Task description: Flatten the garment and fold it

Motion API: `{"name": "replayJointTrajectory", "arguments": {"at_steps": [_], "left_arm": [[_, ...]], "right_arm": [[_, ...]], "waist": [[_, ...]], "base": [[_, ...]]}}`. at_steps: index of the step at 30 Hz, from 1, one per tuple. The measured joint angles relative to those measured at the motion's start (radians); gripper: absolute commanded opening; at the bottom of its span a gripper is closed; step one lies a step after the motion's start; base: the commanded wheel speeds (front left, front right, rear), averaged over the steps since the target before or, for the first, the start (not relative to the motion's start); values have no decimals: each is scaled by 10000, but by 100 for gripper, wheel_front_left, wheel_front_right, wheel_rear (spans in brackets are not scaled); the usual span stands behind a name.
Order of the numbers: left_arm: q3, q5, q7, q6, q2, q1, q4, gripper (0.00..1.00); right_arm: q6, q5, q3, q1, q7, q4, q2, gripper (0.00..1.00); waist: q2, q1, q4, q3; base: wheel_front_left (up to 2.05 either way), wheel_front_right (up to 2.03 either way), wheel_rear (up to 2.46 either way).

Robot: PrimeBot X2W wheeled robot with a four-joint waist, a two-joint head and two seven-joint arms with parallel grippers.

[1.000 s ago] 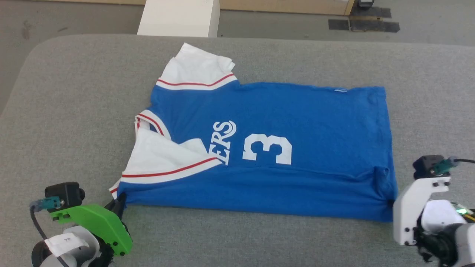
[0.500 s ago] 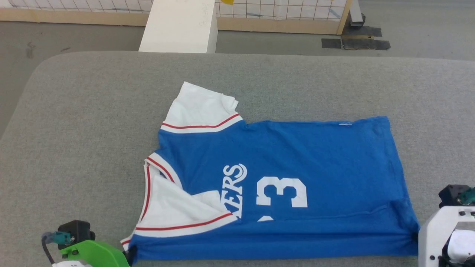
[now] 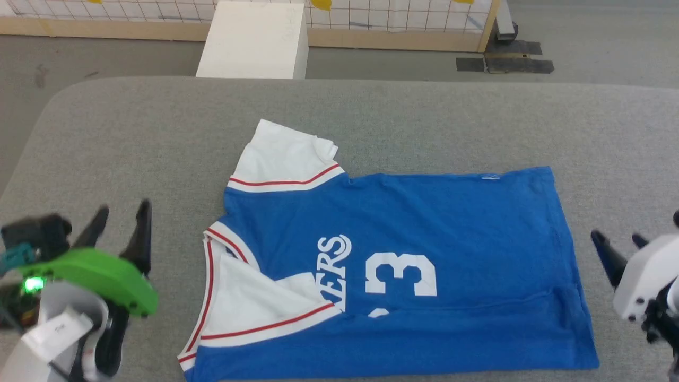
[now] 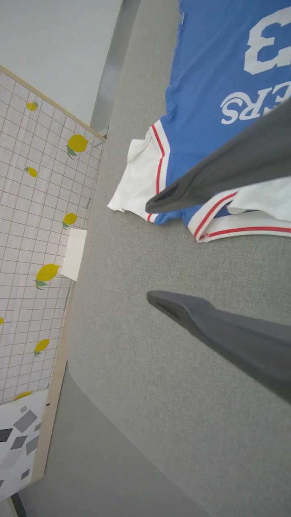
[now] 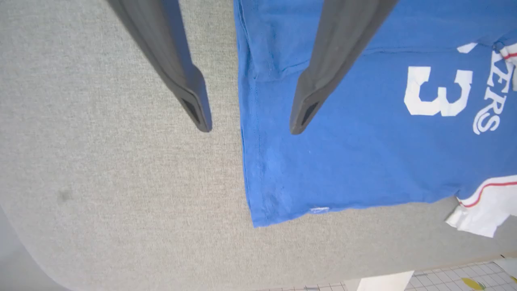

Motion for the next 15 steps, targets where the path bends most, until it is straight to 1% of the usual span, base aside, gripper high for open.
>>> {"name": "replayJointTrajectory", "arguments": {"at_steps": [2,4,7,11,15], "left_arm": [[-272,263,-199,-232,-36,-691,424,100],[-554,426,-416,-548,-194,-1586,1018,100],[-999,520,-380,-997,-447,-2990,2079,100],[-1509,596,100,-1584,-775,-5000,3820,100],[-1831,614,732,-1979,-1074,-6873,5390,100]], "right_arm": [[0,6,-4,-390,-15,6,79,100],[0,-96,67,-863,-33,21,174,100],[0,-171,209,-1586,-38,115,326,100],[0,-359,504,-2498,-102,230,487,100],[0,-558,784,-3122,-130,374,587,100]], "waist": [[0,0,-18,116],[0,0,-43,285],[0,0,-84,600],[0,0,-162,1165],[0,0,-261,1797]], "base": [[0,0,0],[0,0,0],[0,0,0],[0,0,0],[0,0,0]]}}
